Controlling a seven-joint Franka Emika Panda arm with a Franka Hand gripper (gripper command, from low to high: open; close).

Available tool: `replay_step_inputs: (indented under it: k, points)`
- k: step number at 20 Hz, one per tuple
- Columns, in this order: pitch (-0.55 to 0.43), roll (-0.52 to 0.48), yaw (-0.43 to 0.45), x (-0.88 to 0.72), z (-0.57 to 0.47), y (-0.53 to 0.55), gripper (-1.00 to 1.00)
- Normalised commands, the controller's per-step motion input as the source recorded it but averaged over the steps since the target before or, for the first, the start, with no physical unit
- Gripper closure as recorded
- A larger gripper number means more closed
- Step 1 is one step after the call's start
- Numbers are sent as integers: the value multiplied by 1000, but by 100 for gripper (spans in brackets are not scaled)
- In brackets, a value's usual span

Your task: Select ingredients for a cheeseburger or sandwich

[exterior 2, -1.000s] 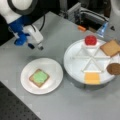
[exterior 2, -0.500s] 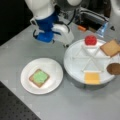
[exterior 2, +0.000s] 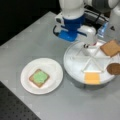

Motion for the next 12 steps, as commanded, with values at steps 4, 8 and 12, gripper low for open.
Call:
replay_step_inputs:
  k: [4, 8, 12]
  points:
    - [-153, -122, -40, -222, -91, 366, -100]
    - [-178, -93, -56, -207, -144, 366, -100]
    - [-199, -54, -31, -231, -160, 317, -100]
